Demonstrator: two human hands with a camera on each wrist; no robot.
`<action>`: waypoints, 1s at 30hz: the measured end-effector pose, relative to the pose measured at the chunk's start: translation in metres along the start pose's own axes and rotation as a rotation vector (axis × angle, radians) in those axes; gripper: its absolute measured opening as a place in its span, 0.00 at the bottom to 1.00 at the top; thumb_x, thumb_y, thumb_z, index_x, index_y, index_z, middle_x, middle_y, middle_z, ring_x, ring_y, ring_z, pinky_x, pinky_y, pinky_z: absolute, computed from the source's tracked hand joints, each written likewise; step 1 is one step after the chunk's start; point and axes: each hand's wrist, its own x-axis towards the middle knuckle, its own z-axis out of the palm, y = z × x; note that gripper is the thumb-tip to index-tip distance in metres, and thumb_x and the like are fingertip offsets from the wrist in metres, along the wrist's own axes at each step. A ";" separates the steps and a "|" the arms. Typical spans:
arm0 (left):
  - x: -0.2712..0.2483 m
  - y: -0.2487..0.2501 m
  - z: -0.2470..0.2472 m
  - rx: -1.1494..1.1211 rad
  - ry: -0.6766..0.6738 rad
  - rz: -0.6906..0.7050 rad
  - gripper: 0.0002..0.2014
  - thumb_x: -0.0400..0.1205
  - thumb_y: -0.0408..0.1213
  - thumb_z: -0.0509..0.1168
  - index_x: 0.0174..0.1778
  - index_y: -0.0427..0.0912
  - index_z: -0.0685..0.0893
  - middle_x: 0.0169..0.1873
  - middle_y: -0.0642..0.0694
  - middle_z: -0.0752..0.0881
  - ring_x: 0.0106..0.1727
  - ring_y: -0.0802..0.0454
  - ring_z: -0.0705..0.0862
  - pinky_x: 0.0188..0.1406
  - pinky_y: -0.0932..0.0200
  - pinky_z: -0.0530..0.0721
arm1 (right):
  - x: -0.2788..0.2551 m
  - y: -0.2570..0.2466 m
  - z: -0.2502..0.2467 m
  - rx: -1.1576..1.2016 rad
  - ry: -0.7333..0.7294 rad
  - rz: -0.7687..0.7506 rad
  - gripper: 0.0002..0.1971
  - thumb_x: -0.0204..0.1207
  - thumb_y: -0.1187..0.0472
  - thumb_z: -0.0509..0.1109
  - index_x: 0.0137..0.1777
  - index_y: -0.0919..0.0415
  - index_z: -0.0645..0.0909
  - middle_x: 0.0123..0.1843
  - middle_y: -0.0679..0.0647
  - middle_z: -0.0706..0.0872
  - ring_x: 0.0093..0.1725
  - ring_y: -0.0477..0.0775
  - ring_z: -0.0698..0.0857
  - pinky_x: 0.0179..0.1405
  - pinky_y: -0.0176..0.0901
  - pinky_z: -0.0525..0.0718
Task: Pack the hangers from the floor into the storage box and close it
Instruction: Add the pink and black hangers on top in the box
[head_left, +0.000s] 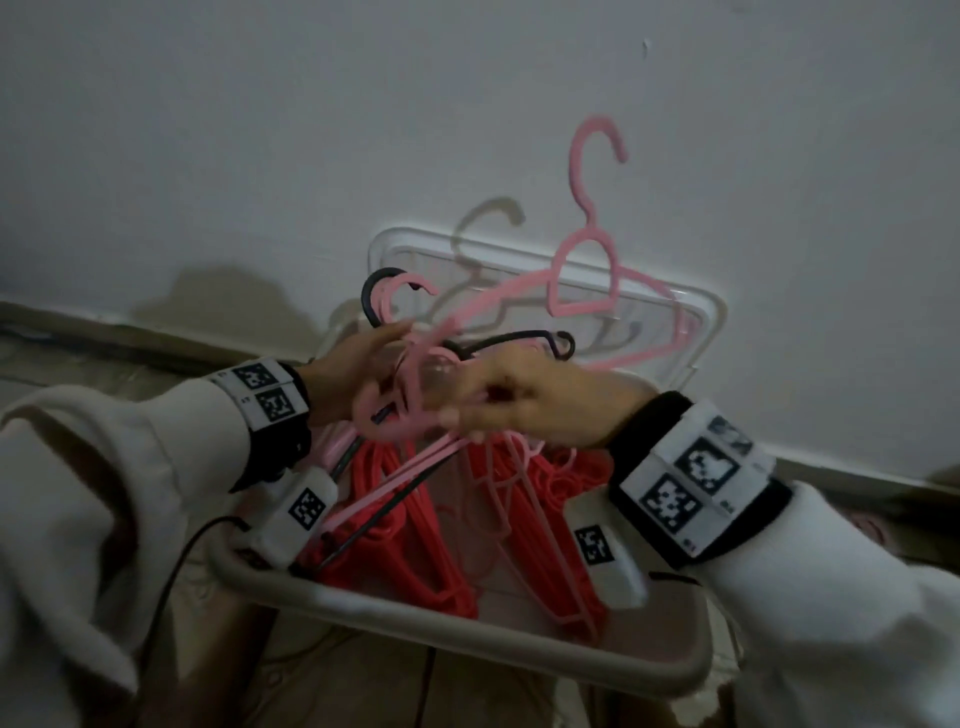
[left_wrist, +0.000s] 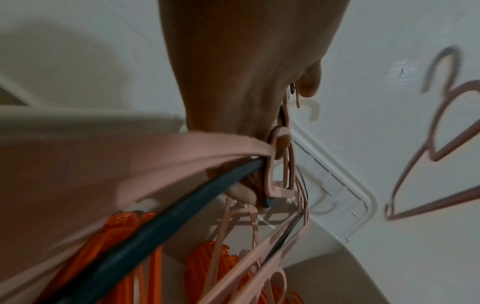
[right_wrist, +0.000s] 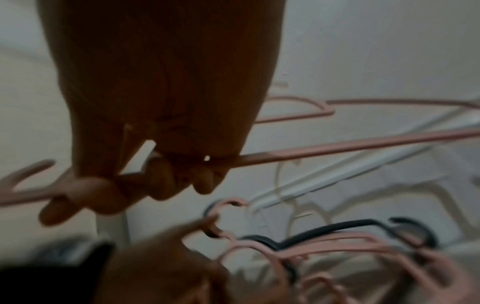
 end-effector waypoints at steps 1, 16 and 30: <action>0.002 -0.002 -0.005 -0.080 -0.003 -0.055 0.20 0.84 0.50 0.55 0.43 0.43 0.87 0.43 0.38 0.86 0.39 0.50 0.83 0.46 0.58 0.80 | 0.004 0.011 0.006 -0.136 -0.091 0.043 0.11 0.80 0.61 0.64 0.52 0.68 0.85 0.35 0.52 0.85 0.37 0.48 0.82 0.41 0.35 0.78; -0.006 -0.002 0.005 0.337 -0.083 -0.037 0.17 0.76 0.19 0.64 0.60 0.16 0.74 0.54 0.22 0.82 0.45 0.41 0.89 0.54 0.41 0.85 | 0.040 0.051 0.084 -0.232 -0.472 0.165 0.14 0.80 0.67 0.62 0.63 0.64 0.82 0.52 0.62 0.89 0.49 0.53 0.84 0.48 0.35 0.74; 0.002 -0.012 0.006 0.533 0.078 0.029 0.07 0.74 0.17 0.58 0.40 0.33 0.76 0.20 0.39 0.71 0.17 0.52 0.67 0.15 0.68 0.65 | 0.029 0.061 0.026 -0.559 0.544 0.265 0.12 0.70 0.55 0.68 0.51 0.57 0.81 0.51 0.55 0.83 0.53 0.59 0.82 0.50 0.50 0.78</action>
